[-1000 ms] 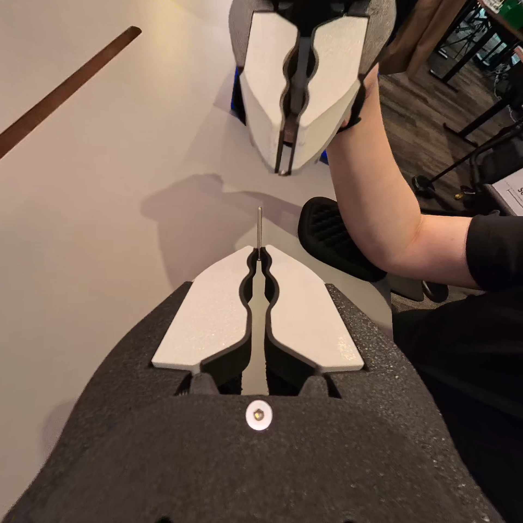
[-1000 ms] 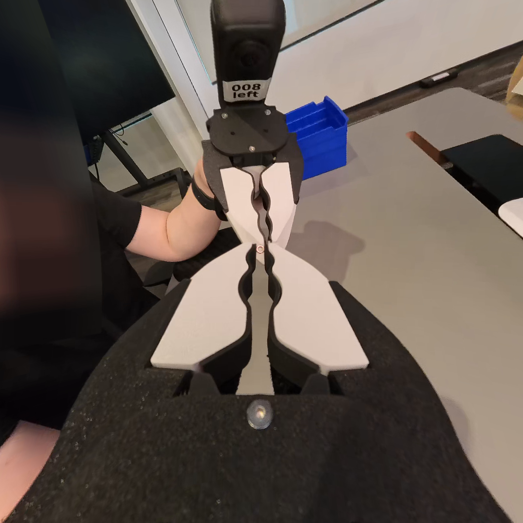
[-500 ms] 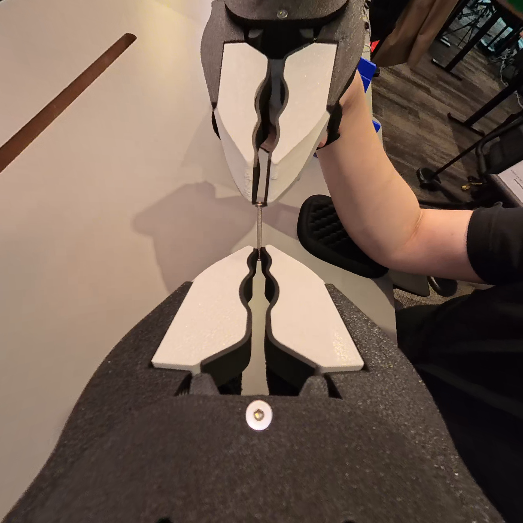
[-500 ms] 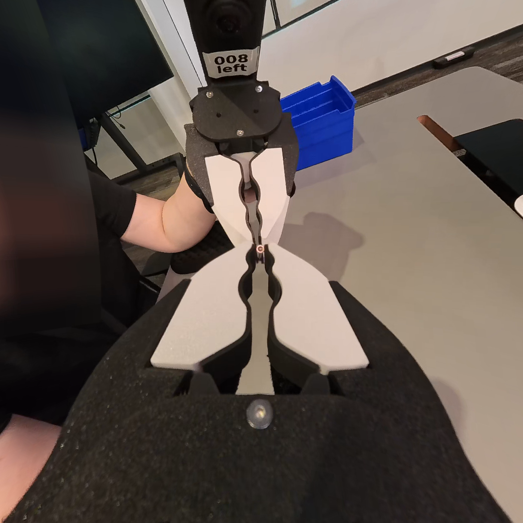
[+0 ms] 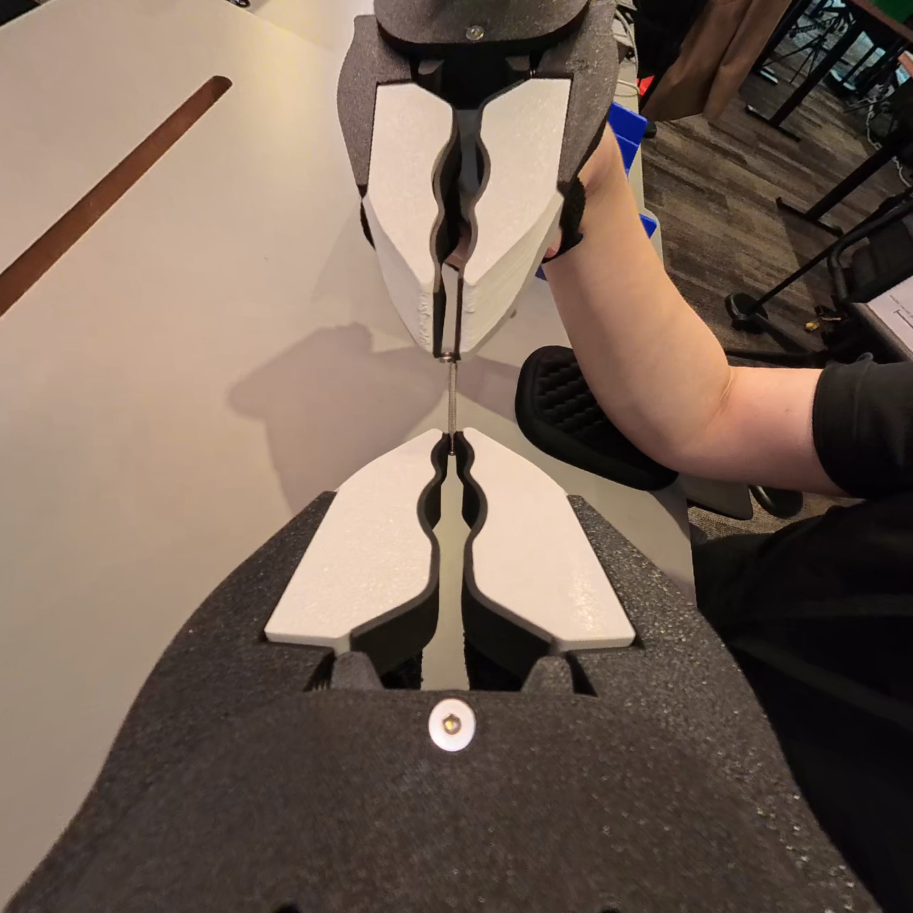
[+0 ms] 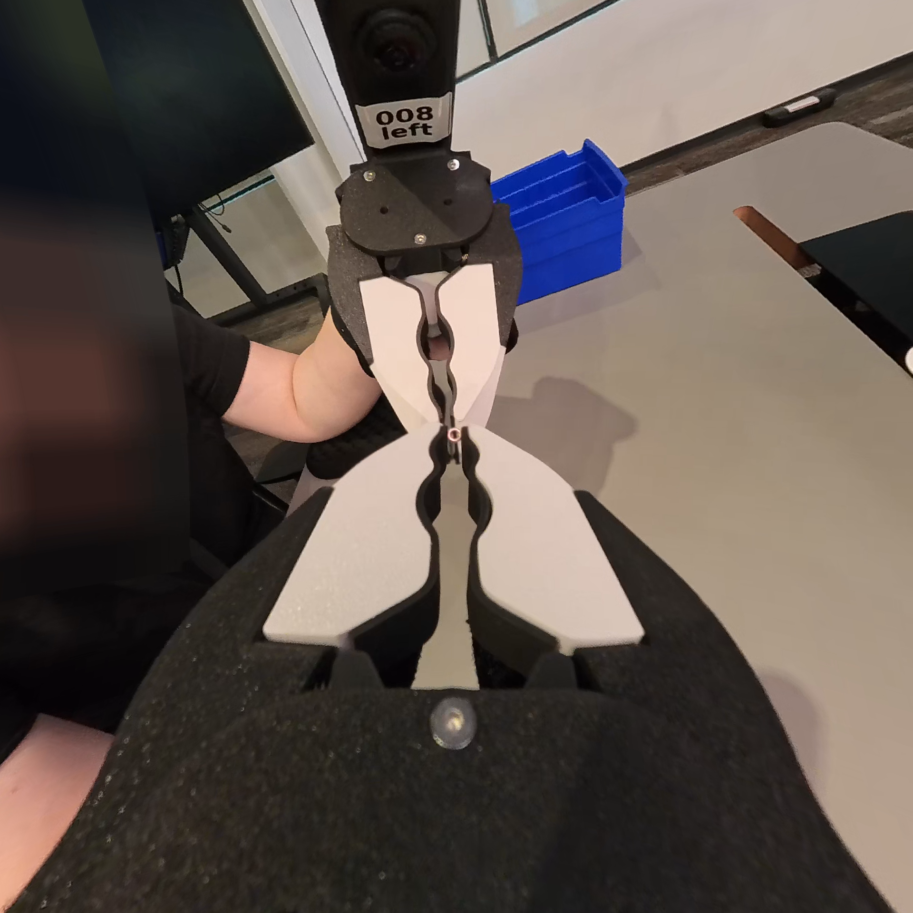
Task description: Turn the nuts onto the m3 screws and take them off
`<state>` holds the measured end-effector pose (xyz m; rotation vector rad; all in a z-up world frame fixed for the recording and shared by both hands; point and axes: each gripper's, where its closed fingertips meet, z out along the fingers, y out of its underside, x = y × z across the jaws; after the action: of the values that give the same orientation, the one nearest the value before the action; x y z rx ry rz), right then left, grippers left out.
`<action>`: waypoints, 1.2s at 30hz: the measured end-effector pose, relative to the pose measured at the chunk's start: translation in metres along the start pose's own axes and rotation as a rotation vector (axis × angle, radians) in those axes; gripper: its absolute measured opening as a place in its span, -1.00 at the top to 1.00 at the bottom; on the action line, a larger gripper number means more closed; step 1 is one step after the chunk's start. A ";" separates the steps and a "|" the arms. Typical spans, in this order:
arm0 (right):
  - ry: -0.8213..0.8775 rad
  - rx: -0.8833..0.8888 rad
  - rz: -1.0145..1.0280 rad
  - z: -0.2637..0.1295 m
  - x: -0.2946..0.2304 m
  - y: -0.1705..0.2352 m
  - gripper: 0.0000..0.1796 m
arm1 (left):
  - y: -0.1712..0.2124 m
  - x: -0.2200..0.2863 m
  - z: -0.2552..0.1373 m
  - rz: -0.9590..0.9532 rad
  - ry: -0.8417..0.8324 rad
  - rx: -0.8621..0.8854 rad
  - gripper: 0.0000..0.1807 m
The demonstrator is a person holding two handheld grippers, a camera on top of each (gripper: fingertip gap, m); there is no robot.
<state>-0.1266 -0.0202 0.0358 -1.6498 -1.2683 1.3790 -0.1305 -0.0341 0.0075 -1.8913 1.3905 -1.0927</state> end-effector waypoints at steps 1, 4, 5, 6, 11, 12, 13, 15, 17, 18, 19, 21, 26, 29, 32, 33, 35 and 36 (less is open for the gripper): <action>-0.003 0.002 0.001 0.000 0.000 0.000 0.95 | 0.000 0.000 0.000 0.002 -0.003 0.000 0.97; -0.009 0.003 0.006 0.000 0.000 0.000 0.95 | 0.000 -0.001 0.000 0.008 -0.007 -0.001 0.97; -0.019 0.003 0.007 0.000 -0.001 0.000 0.95 | 0.000 0.000 0.000 0.007 -0.004 0.002 0.97; -0.025 0.005 0.009 0.000 -0.002 0.000 0.95 | -0.001 0.000 -0.001 0.005 0.000 0.004 0.97; -0.026 0.006 0.018 0.001 -0.001 0.000 0.95 | 0.000 -0.001 0.000 0.008 -0.011 -0.001 0.97; -0.021 0.008 0.016 0.001 0.000 0.000 0.94 | 0.000 -0.002 -0.001 0.005 -0.013 0.002 0.97; -0.013 0.009 0.018 0.001 0.001 -0.001 0.94 | -0.001 -0.003 -0.001 -0.001 -0.015 0.007 0.97; 0.001 0.017 0.030 0.001 0.002 -0.004 0.95 | -0.003 -0.004 -0.002 -0.010 -0.025 0.018 0.97; 0.029 0.015 0.041 0.002 0.006 -0.005 0.95 | -0.003 -0.008 -0.002 -0.008 -0.055 0.015 0.97; 0.038 0.009 0.053 0.002 0.007 -0.004 0.94 | -0.002 -0.010 -0.002 -0.007 -0.067 0.007 0.97; 0.042 0.003 0.066 0.003 0.008 -0.003 0.94 | 0.000 -0.011 -0.002 -0.009 -0.077 0.000 0.97; 0.064 0.002 0.095 0.005 0.013 -0.003 0.94 | 0.001 -0.016 -0.002 -0.015 -0.110 -0.007 0.97; 0.126 0.010 0.173 0.010 0.025 -0.005 0.94 | 0.003 -0.030 -0.004 -0.017 -0.198 -0.020 0.97; 0.171 0.012 0.197 0.013 0.032 -0.006 0.94 | 0.004 -0.037 -0.005 -0.011 -0.253 -0.031 0.97; 0.196 0.009 0.203 0.015 0.034 -0.007 0.94 | 0.005 -0.040 -0.006 -0.011 -0.274 -0.035 0.97; 0.204 0.008 0.207 0.015 0.035 -0.007 0.94 | 0.005 -0.041 -0.007 -0.013 -0.279 -0.035 0.97; 0.220 0.007 0.208 0.015 0.036 -0.007 0.94 | 0.005 -0.042 -0.007 -0.008 -0.292 -0.037 0.97; 0.225 0.004 0.207 0.016 0.036 -0.007 0.94 | 0.005 -0.042 -0.007 -0.006 -0.298 -0.040 0.97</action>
<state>-0.1441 0.0139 0.0257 -1.9167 -0.9884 1.2687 -0.1447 0.0044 -0.0050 -1.9918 1.2457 -0.7524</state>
